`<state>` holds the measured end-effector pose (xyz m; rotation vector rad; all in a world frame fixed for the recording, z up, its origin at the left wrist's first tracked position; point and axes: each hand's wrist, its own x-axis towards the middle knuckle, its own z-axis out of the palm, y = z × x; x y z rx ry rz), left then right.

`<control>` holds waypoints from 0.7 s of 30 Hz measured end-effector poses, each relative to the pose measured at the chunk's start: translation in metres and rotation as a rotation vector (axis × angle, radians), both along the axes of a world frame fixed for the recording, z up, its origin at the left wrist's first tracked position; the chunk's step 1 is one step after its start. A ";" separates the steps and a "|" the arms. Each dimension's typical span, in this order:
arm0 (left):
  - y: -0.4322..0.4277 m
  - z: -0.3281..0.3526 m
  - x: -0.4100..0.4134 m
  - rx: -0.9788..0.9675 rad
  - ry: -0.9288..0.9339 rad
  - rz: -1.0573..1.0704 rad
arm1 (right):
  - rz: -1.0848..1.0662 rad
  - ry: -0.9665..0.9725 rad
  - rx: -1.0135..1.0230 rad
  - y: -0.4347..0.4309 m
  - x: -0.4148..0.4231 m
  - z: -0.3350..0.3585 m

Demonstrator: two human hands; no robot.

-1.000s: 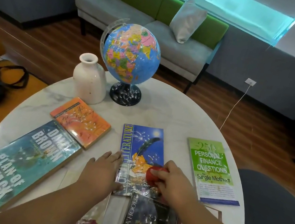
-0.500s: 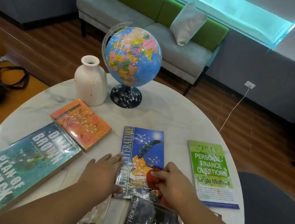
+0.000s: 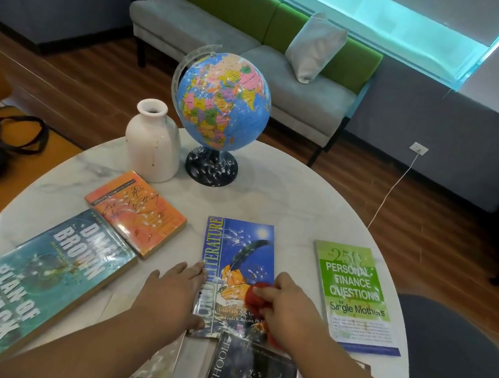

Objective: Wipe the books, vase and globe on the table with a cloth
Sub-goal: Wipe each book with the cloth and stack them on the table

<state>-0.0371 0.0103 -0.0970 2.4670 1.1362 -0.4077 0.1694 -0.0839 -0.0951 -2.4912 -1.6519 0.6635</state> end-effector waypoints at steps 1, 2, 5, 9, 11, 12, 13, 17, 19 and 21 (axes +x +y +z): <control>0.000 0.000 0.000 -0.002 0.001 0.000 | 0.010 0.026 -0.007 -0.003 0.001 -0.001; 0.001 0.000 0.000 -0.007 0.000 0.000 | 0.007 0.028 -0.002 -0.004 0.004 -0.001; 0.001 0.001 -0.001 -0.021 -0.005 0.005 | -0.068 -0.027 0.026 0.007 0.011 0.000; 0.001 0.000 -0.001 -0.024 -0.006 0.011 | -0.067 0.059 0.002 0.008 0.003 0.000; 0.002 -0.001 -0.001 -0.029 -0.009 0.014 | -0.113 0.100 0.003 0.004 0.007 -0.002; 0.002 0.000 -0.001 -0.032 -0.008 0.014 | -0.143 0.103 0.010 0.006 0.010 0.000; 0.002 0.000 -0.001 -0.033 -0.007 0.013 | -0.162 0.088 0.022 0.009 0.012 0.001; 0.002 0.000 -0.001 -0.035 -0.002 0.016 | -0.085 0.033 0.004 0.018 0.004 0.006; 0.002 -0.001 -0.001 -0.040 0.000 0.017 | -0.117 0.096 -0.001 0.016 0.008 0.004; 0.002 -0.001 0.000 -0.042 -0.001 0.019 | -0.163 0.097 -0.001 0.019 0.015 0.003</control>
